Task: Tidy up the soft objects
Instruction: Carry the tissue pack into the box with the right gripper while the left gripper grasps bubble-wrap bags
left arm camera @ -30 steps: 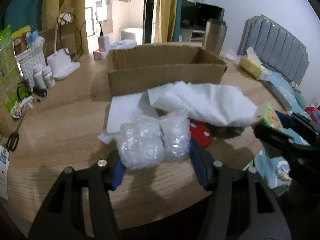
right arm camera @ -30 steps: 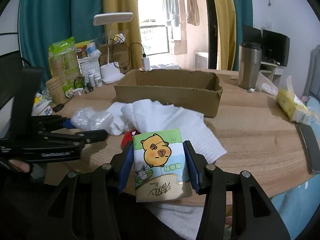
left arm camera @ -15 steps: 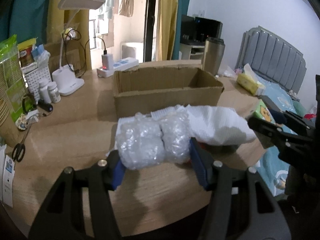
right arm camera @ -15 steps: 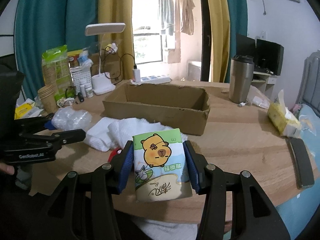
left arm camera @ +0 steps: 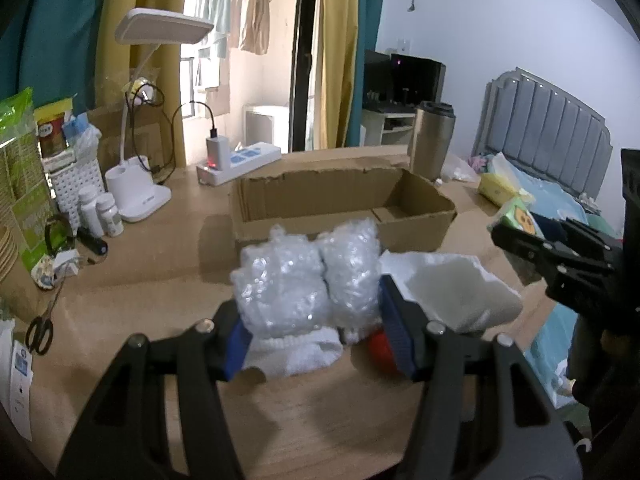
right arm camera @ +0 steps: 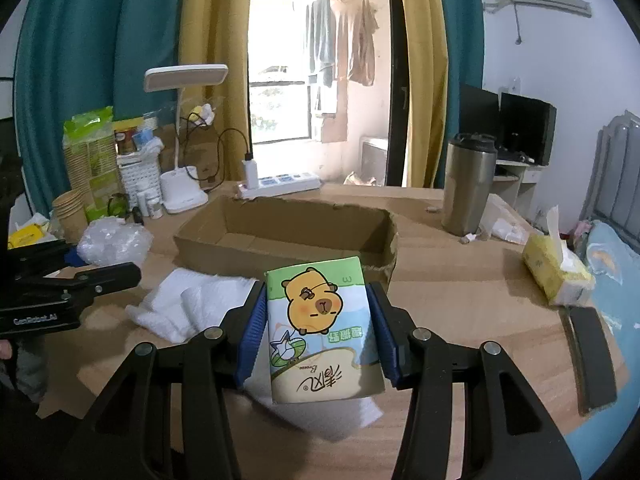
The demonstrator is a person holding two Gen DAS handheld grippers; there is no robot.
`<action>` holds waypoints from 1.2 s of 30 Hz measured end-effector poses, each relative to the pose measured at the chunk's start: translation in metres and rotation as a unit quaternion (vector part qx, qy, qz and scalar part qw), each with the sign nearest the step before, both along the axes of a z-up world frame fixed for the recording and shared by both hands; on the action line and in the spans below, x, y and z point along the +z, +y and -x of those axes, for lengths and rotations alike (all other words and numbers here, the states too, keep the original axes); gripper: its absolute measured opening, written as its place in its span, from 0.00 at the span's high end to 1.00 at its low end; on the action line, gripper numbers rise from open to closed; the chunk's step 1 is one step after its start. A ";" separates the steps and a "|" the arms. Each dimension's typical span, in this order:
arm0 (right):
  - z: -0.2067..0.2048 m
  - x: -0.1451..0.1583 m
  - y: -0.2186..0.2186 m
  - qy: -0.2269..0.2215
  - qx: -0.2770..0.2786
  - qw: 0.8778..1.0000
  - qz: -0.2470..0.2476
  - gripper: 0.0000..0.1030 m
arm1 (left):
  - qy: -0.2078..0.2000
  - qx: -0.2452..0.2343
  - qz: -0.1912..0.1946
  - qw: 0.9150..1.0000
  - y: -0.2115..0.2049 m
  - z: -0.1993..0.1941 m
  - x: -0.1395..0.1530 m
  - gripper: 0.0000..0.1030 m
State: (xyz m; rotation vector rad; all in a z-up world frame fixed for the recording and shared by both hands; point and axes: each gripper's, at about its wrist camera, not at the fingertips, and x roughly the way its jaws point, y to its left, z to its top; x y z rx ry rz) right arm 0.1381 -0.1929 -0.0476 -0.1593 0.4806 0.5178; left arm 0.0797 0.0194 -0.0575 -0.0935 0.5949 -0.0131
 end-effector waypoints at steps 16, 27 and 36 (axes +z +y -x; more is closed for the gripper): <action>-0.050 0.001 0.015 -0.013 0.000 1.000 0.006 0.49 | -0.021 0.000 0.002 1.000 0.014 -0.039 0.000 0.43; -0.082 0.001 0.026 -0.018 0.002 1.000 0.001 0.49 | -0.027 -0.002 0.013 1.000 0.019 -0.070 -0.004 0.43; -0.107 -0.001 0.032 -0.015 -0.004 1.000 0.002 0.49 | -0.016 0.012 0.016 1.000 0.028 -0.089 -0.012 0.43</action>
